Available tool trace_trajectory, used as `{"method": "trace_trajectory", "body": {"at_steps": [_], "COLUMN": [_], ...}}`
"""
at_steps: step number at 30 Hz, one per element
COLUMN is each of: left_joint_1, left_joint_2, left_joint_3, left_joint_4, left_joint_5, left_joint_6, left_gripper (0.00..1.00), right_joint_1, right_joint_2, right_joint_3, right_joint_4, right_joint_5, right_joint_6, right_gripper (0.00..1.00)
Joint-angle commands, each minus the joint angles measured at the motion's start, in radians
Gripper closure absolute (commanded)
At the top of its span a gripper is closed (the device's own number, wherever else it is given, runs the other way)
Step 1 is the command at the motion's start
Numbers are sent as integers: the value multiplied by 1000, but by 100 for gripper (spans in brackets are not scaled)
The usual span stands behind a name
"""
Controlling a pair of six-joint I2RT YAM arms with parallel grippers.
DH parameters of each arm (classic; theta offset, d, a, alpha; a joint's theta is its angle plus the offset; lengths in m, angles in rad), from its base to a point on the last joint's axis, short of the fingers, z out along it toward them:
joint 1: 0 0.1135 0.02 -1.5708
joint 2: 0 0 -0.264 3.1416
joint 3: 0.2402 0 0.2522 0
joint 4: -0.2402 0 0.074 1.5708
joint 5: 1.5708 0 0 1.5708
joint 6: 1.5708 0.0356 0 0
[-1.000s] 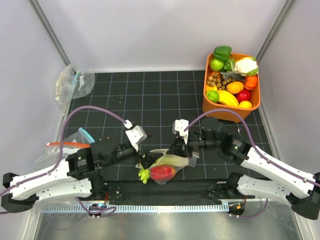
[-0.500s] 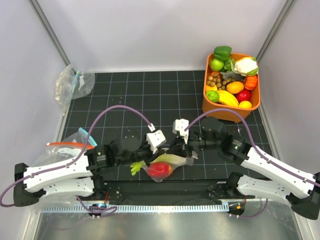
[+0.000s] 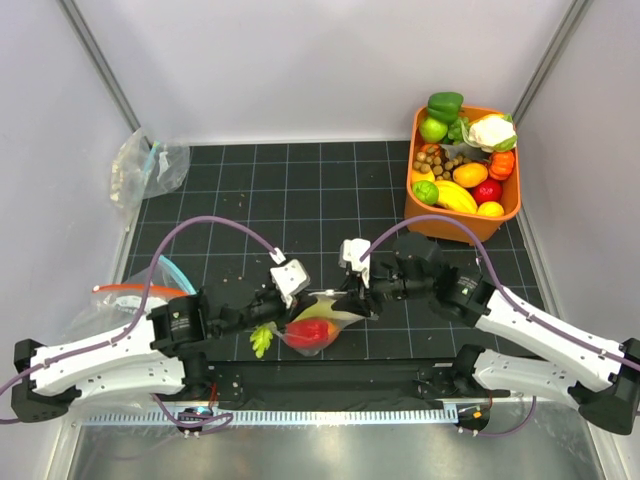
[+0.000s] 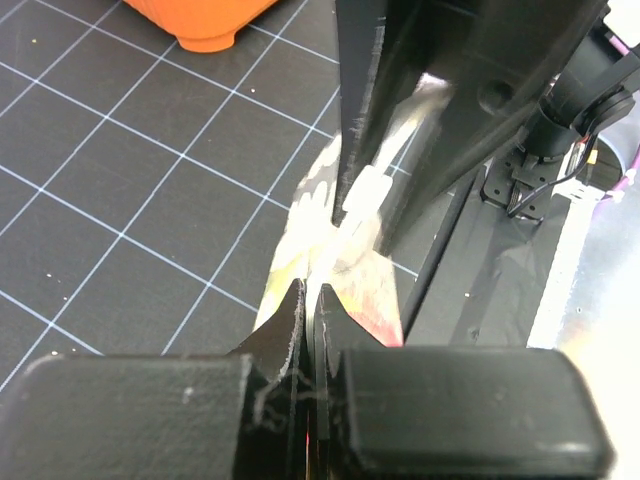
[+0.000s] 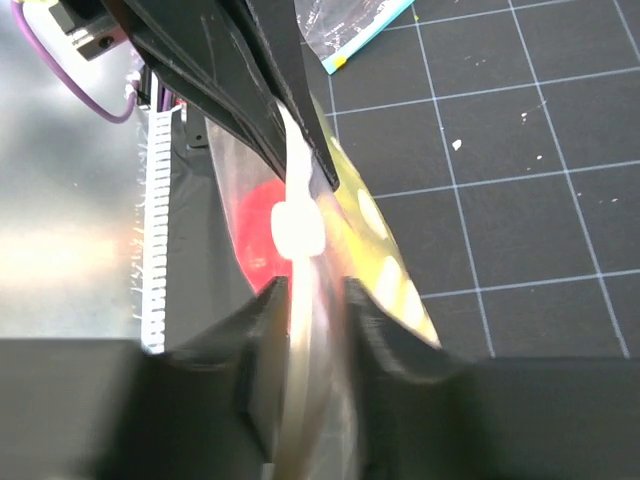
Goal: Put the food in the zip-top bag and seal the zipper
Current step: Zip the zipper food storage bag at the center of the board.
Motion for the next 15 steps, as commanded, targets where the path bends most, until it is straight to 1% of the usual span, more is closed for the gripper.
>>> {"method": "trace_trajectory", "body": {"at_steps": [1, 2, 3, 6, 7, 10, 13, 15], "left_joint_1": [3, 2, 2, 2, 3, 2, 2, 2], "left_joint_2": [7, 15, 18, 10, 7, 6, 48, 85], "left_joint_3": [8, 11, 12, 15, 17, 44, 89, 113], "left_joint_4": [63, 61, 60, 64, 71, 89, 84, 69], "left_joint_5": [-18, -17, -17, -5, 3, 66, 110, 121], "left_joint_6": [-1, 0, 0, 12, 17, 29, 39, 45], "left_gripper": [100, 100, 100, 77, 63, 47, 42, 41], "right_joint_1": [-2, -2, -3, -2, -2, -2, -2, -2], "right_joint_2": [-40, -47, -55, -64, -60, -37, -26, -21], "right_joint_3": [32, 29, 21, 15, 18, 35, 41, 39], "right_joint_4": [11, 19, 23, 39, 34, 20, 22, 22], "right_joint_5": [4, 7, 9, -7, -8, -22, -27, -30], "right_joint_6": [1, 7, 10, 21, 22, 27, 32, 33], "right_gripper": [73, 91, 98, 99, 99, 99, 99, 99]}}
